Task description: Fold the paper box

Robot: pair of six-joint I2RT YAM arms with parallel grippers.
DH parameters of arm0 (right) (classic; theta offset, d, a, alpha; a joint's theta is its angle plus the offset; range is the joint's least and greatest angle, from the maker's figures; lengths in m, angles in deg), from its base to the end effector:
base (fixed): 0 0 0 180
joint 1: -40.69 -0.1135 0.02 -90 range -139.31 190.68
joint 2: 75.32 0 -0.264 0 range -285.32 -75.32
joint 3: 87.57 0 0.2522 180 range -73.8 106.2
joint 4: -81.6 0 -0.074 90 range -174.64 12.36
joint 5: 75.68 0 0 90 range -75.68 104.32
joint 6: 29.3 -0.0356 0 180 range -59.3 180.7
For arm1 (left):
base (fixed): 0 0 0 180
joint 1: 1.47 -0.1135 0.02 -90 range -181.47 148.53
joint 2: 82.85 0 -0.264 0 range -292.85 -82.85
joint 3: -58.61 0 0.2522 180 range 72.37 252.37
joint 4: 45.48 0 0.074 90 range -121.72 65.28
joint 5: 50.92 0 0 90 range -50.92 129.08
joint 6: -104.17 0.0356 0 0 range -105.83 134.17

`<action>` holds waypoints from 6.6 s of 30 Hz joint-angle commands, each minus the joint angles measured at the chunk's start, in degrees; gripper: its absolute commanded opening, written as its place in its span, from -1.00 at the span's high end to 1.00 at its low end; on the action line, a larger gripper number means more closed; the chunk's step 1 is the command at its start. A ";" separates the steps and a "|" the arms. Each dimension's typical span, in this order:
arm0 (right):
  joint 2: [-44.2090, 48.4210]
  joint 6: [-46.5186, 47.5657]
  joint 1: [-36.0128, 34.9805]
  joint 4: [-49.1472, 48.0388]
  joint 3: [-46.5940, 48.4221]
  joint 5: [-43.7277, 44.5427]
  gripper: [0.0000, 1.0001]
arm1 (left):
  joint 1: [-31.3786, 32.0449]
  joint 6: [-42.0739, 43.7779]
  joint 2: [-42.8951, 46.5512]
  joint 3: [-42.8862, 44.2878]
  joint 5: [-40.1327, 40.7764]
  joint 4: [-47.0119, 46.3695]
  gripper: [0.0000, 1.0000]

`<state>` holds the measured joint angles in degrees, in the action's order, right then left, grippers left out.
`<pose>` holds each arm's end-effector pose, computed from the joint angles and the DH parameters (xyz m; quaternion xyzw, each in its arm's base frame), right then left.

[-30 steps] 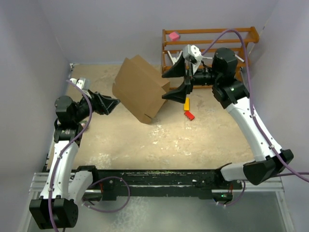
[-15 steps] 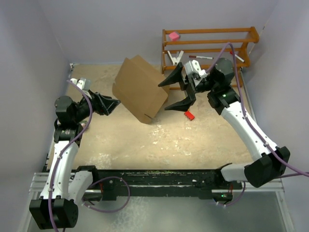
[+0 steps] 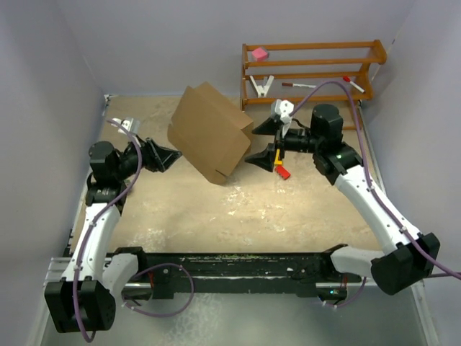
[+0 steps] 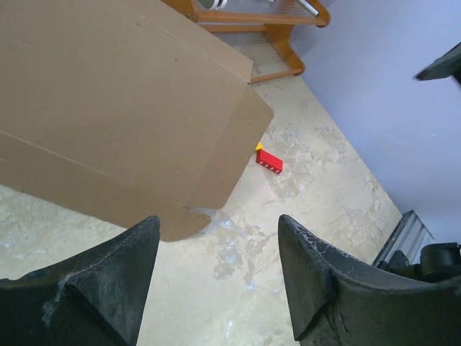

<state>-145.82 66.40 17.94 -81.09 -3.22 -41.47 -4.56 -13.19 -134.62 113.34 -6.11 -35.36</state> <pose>0.2382 0.1318 0.4171 -0.4690 0.5450 0.4267 0.5486 0.2079 -0.0141 0.3216 0.0635 0.7348 -0.4101 0.5366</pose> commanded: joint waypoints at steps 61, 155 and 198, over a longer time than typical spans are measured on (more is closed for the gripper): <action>-12.83 10.77 -20.89 -19.01 5.52 32.96 1.00 | -0.33 5.96 13.15 14.35 18.24 25.61 -0.40; -22.74 -67.84 -6.79 -85.09 4.91 -23.57 -0.99 | 4.50 -18.43 12.26 -1.20 9.66 3.55 -0.71; -12.56 -19.94 0.11 -22.75 2.32 8.61 -0.99 | 4.49 -9.69 11.02 -0.45 8.54 7.28 -0.72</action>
<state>-159.02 37.00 17.64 -111.82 -0.18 -41.87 -0.26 -24.14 -123.06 111.09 2.43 -26.31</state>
